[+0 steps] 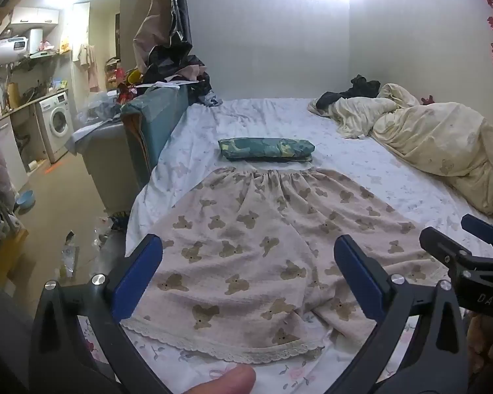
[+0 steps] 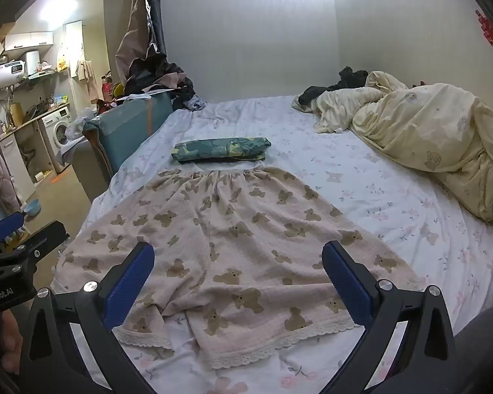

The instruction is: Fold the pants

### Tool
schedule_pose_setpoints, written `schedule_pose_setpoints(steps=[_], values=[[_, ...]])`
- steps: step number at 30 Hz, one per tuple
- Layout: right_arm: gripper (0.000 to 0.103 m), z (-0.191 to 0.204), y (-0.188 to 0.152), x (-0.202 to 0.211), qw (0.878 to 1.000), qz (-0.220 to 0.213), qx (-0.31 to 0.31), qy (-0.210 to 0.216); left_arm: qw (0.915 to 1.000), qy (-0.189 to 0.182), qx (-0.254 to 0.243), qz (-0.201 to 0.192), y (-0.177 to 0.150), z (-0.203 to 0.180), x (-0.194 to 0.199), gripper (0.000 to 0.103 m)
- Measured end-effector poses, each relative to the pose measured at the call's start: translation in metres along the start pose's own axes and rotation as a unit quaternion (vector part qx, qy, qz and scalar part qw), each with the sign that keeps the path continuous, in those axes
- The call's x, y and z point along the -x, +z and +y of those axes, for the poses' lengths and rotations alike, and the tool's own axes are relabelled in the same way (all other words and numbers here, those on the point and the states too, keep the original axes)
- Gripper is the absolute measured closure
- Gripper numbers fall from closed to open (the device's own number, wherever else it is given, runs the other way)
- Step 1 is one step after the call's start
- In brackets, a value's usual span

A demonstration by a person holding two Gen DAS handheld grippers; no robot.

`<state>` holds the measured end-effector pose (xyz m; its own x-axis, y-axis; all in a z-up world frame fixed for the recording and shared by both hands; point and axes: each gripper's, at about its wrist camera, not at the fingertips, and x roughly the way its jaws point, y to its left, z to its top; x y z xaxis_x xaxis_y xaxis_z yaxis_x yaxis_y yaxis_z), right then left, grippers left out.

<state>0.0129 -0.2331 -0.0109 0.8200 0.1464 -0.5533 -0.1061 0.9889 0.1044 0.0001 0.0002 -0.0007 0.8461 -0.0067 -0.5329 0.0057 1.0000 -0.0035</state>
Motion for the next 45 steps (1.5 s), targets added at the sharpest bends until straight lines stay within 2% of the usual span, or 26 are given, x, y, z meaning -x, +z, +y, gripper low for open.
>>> schedule_pose_setpoints(steps=[7, 45], values=[[0.0, -0.0003, 0.0, 0.0, 1.0, 0.003, -0.001, 0.001, 0.9998, 0.0, 0.011, 0.018, 0.0037, 0.003, -0.0063, 0.0], [0.0, 0.0, -0.0005, -0.0005, 1.0, 0.005, -0.004, 0.002, 0.9999, 0.004, 0.007, 0.011, -0.0009, 0.007, -0.0032, 0.0]])
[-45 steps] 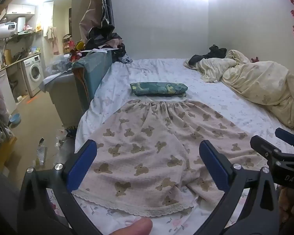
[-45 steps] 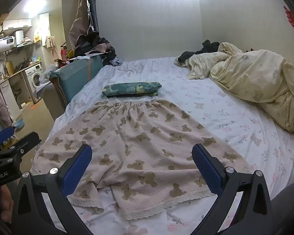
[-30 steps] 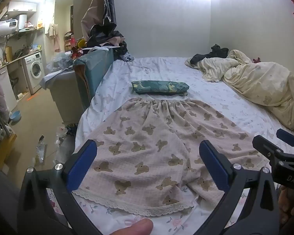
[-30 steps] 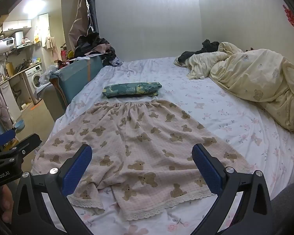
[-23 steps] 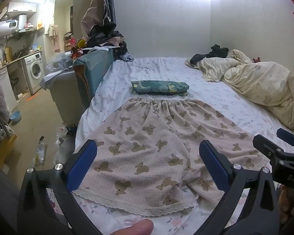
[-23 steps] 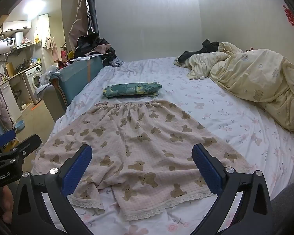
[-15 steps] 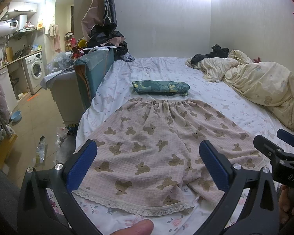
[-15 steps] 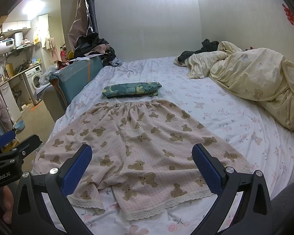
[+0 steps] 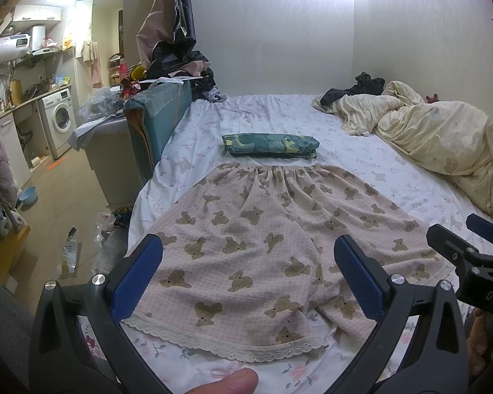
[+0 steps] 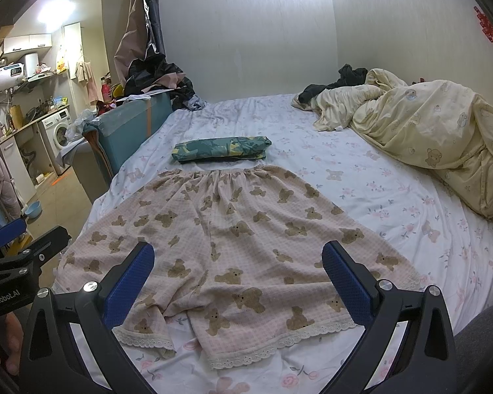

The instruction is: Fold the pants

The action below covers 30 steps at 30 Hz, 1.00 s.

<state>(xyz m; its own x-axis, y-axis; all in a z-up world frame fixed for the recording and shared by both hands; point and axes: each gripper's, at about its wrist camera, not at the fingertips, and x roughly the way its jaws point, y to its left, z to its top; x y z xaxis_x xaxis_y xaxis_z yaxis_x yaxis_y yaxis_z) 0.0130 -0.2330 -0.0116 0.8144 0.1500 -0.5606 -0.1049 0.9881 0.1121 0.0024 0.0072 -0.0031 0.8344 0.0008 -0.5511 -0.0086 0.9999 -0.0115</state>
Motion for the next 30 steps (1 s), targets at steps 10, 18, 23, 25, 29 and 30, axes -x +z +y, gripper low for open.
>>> schedule_pose_setpoints(steps=[10, 18, 23, 25, 29, 30], values=[[0.0, 0.0005, -0.0002, 0.0005, 1.0, 0.0, 0.0, 0.001, 1.0, 0.0, 0.0, 0.0, 0.0001, 0.0006, 0.0003, 0.0], [0.0, 0.0007, -0.0004, -0.0003, 1.0, 0.001, 0.0, 0.001, 1.0, 0.0, 0.0, 0.0, 0.0004, 0.0003, 0.0005, 0.0], [0.0, 0.0006, -0.0003, -0.0003, 1.0, 0.001, -0.001, 0.001, 1.0, 0.001, -0.001, -0.001, 0.0002, 0.0003, 0.0006, 0.0], [0.0, 0.0005, -0.0003, -0.0004, 1.0, 0.001, -0.001, 0.001, 1.0, 0.0, -0.001, -0.001, 0.0002, 0.0005, 0.0007, 0.0], [0.0, -0.0028, 0.0018, 0.0016, 1.0, 0.001, -0.001, 0.001, 1.0, 0.0, -0.001, -0.001, 0.0, 0.0004, 0.0007, 0.0], [0.0, -0.0035, 0.0024, 0.0022, 1.0, 0.001, -0.001, 0.002, 1.0, 0.001, -0.002, -0.001, 0.0007, 0.0003, 0.001, 0.0]])
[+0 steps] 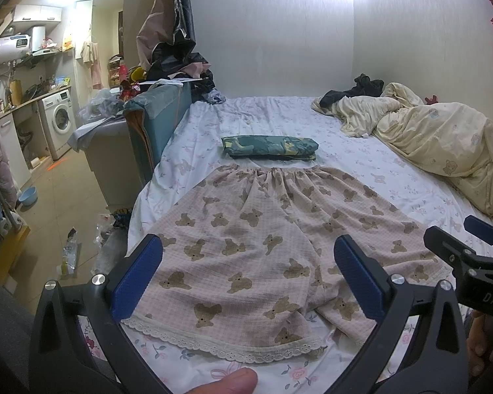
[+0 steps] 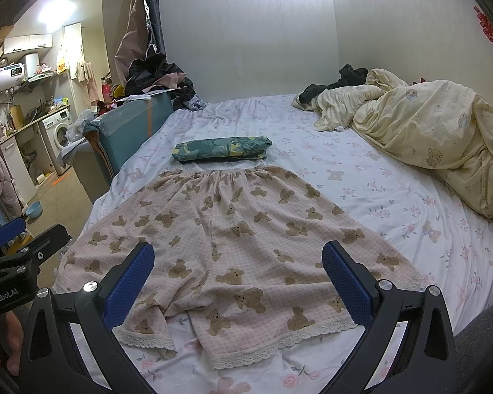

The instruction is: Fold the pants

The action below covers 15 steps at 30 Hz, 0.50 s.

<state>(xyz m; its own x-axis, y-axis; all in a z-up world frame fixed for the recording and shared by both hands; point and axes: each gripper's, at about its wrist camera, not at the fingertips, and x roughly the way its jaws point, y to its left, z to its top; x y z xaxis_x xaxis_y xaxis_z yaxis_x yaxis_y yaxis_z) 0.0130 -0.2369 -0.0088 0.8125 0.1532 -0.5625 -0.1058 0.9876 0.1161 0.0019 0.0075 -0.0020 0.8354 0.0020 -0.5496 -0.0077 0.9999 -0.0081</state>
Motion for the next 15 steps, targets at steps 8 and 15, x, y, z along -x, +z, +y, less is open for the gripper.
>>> schedule_pose_setpoints(steps=[8, 15], values=[[0.0, 0.004, -0.003, -0.0026, 1.0, 0.001, -0.001, -0.002, 1.0, 0.002, 0.0, -0.002, 0.0024, -0.0002, 0.0017, 0.0], [0.0, 0.0036, -0.0031, -0.0037, 1.0, 0.001, -0.001, -0.003, 1.0, 0.002, 0.0, -0.002, 0.0019, -0.0003, 0.0018, 0.0]])
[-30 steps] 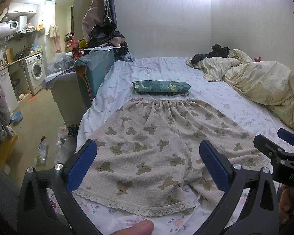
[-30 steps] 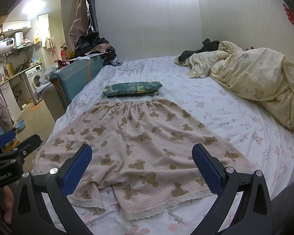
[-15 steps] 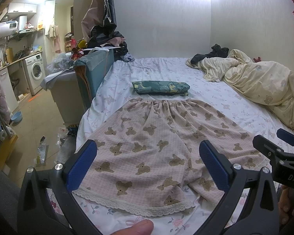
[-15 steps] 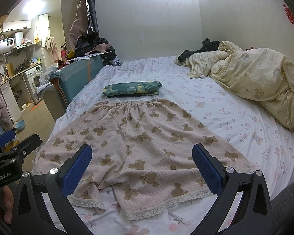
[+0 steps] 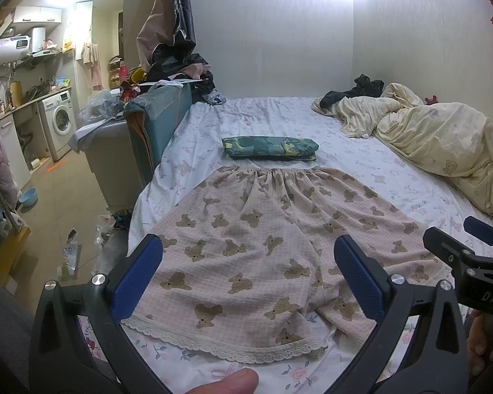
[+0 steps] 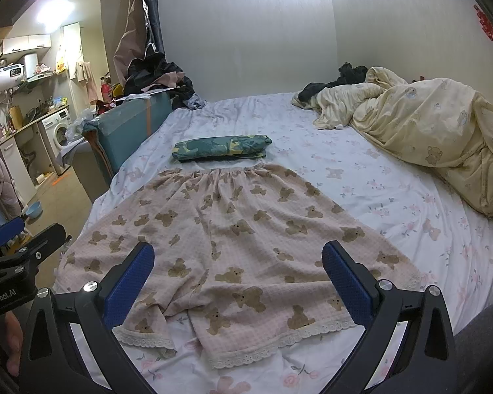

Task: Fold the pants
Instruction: 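Grasp the lace hem of one shorts leg with the right gripper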

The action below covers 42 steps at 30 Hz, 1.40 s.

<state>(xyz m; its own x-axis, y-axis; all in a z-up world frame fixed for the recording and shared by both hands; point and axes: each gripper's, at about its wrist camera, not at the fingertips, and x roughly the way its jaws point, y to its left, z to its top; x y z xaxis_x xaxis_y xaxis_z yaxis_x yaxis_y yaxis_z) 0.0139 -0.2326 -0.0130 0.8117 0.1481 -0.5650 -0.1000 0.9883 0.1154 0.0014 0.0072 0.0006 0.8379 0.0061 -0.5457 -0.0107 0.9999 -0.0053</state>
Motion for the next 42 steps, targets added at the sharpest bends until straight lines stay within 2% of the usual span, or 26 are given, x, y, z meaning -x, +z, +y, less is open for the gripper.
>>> schedule_pose_setpoints(steps=[8, 11, 14, 16, 21, 26, 28, 32, 34, 35, 36, 37, 38, 39, 40, 41, 42], values=[[0.0, -0.001, 0.0, 0.0, 1.0, 0.004, -0.006, 0.002, 1.0, -0.006, 0.0, 0.0, 0.004, -0.005, 0.0, 0.0], [0.0, -0.028, 0.005, -0.009, 0.998, 0.031, -0.056, 0.02, 1.0, -0.003, 0.001, 0.002, 0.006, -0.006, 0.0, 0.0], [0.0, -0.065, 0.011, -0.026, 0.991, 0.078, -0.11, -0.001, 0.9999, -0.004, 0.006, 0.012, 0.005, -0.006, -0.003, 0.0], [0.0, -0.096, 0.013, -0.042, 0.981, 0.106, -0.158, -0.025, 0.9998, -0.001, 0.006, 0.021, 0.006, -0.007, -0.006, 0.0], [0.0, -0.175, 0.003, -0.097, 0.943, 0.201, -0.236, -0.123, 0.9994, -0.008, 0.004, 0.033, 0.002, -0.008, -0.011, 0.0], [0.0, -0.236, -0.019, -0.122, 0.909, 0.234, -0.287, -0.19, 0.9986, 0.0, -0.005, 0.052, -0.001, -0.01, -0.02, 0.0], [0.0, -0.251, -0.028, -0.125, 0.901, 0.239, -0.298, -0.206, 0.9973, 0.013, -0.011, 0.071, -0.002, -0.011, -0.03, 0.0], [0.0, -0.272, -0.043, -0.129, 0.885, 0.267, -0.307, -0.229, 0.9962, 0.014, 0.005, 0.086, -0.004, -0.003, -0.037, 0.0], [0.001, -0.28, -0.055, -0.132, 0.874, 0.285, -0.336, -0.205, 0.9955, 0.012, 0.013, 0.093, -0.005, 0.0, -0.039, 0.0], [0.003, -0.282, -0.061, -0.135, 0.868, 0.293, -0.352, -0.19, 0.995, 0.011, 0.019, 0.097, -0.005, 0.002, -0.041, 0.0], [0.007, -0.282, -0.063, -0.135, 0.867, 0.294, -0.352, -0.192, 0.9944, 0.01, 0.025, 0.102, -0.005, 0.004, -0.042, 0.0], [0.011, -0.279, -0.061, -0.134, 0.872, 0.292, -0.342, -0.194, 0.994, 0.009, 0.03, 0.105, -0.005, 0.006, -0.043, 0.0], [0.023, -0.277, -0.059, -0.134, 0.877, 0.289, -0.335, -0.185, 0.9935, 0.008, 0.035, 0.108, -0.005, 0.007, -0.044, 0.0], [0.041, -0.274, -0.055, -0.134, 0.885, 0.284, -0.329, -0.168, 0.9932, 0.007, 0.038, 0.11, -0.005, 0.008, -0.044, 0.0], [0.049, -0.271, -0.053, -0.136, 0.887, 0.285, -0.326, -0.159, 0.993, 0.008, 0.04, 0.11, -0.005, 0.008, -0.044, 0.0], [0.069, -0.268, -0.052, -0.136, 0.891, 0.284, -0.326, -0.143, 0.9929, 0.008, 0.042, 0.111, -0.004, 0.009, -0.044, 0.0], [0.097, -0.266, -0.052, -0.136, 0.893, 0.282, -0.329, -0.127, 0.9928, 0.007, 0.044, 0.111, -0.004, 0.009, -0.044, 0.0]])
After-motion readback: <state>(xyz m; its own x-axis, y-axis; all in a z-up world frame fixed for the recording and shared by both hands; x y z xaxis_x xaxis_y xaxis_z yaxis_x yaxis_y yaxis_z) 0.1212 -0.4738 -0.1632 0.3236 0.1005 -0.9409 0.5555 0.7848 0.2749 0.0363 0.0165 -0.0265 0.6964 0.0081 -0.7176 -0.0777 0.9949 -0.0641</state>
